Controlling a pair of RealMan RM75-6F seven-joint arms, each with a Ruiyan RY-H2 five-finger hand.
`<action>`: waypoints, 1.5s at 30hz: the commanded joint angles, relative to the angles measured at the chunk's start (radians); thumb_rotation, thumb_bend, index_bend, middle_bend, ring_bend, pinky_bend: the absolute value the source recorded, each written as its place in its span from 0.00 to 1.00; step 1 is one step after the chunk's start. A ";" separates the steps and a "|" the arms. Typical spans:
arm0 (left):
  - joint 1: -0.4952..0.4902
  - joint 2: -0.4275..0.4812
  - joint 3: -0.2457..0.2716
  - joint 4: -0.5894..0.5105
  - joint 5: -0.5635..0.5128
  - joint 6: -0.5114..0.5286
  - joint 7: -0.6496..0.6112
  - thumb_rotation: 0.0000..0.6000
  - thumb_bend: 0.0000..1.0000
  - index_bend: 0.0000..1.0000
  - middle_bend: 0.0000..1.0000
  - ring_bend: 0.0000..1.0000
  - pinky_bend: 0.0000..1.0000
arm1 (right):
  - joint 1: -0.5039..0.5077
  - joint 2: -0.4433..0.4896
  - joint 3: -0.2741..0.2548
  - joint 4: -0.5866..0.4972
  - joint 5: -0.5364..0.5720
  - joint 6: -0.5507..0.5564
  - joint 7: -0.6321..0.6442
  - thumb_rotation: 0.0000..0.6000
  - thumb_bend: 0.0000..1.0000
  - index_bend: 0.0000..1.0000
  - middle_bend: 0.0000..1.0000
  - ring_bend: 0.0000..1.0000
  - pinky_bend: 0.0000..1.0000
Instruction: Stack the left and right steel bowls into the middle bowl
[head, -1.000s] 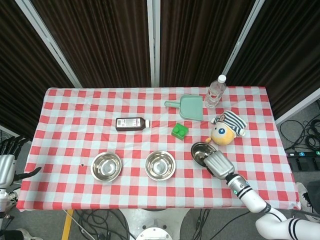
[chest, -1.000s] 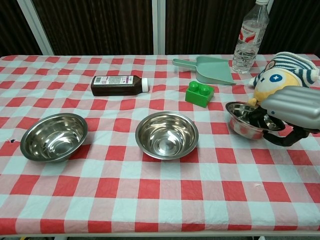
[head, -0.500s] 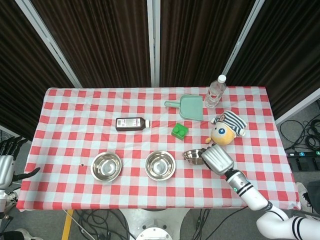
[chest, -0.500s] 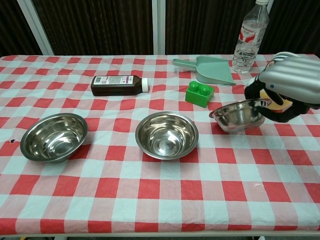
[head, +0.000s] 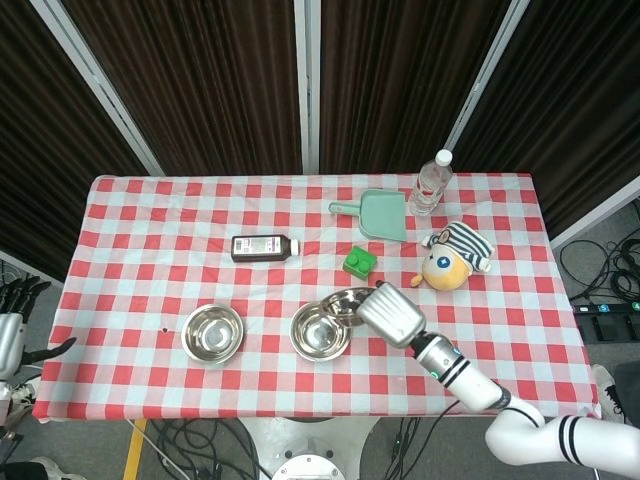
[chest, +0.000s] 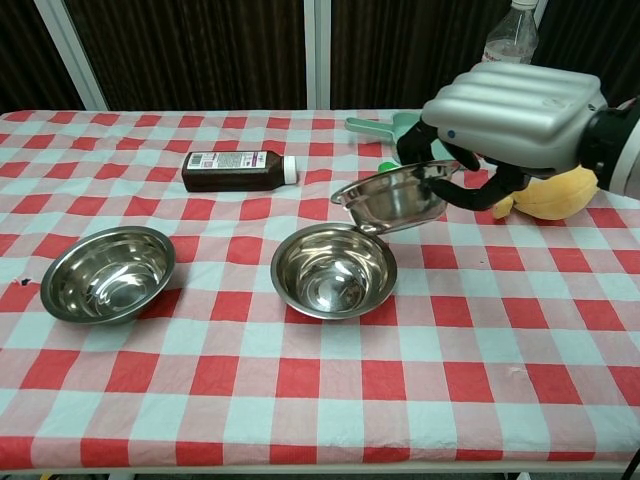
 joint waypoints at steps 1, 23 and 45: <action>0.001 -0.006 0.001 0.014 -0.003 -0.005 -0.002 0.79 0.03 0.21 0.20 0.09 0.11 | 0.018 -0.019 0.008 -0.006 0.003 -0.009 -0.020 1.00 0.46 0.62 0.56 0.63 0.59; 0.005 -0.017 0.010 0.053 0.000 -0.023 0.001 0.76 0.03 0.21 0.20 0.09 0.11 | 0.091 -0.108 -0.061 0.035 0.009 -0.107 -0.001 1.00 0.05 0.49 0.50 0.58 0.57; -0.006 -0.008 0.011 0.036 0.022 -0.026 0.003 0.75 0.03 0.21 0.20 0.09 0.11 | 0.017 0.185 -0.026 -0.132 0.107 0.030 0.077 1.00 0.00 0.23 0.30 0.46 0.54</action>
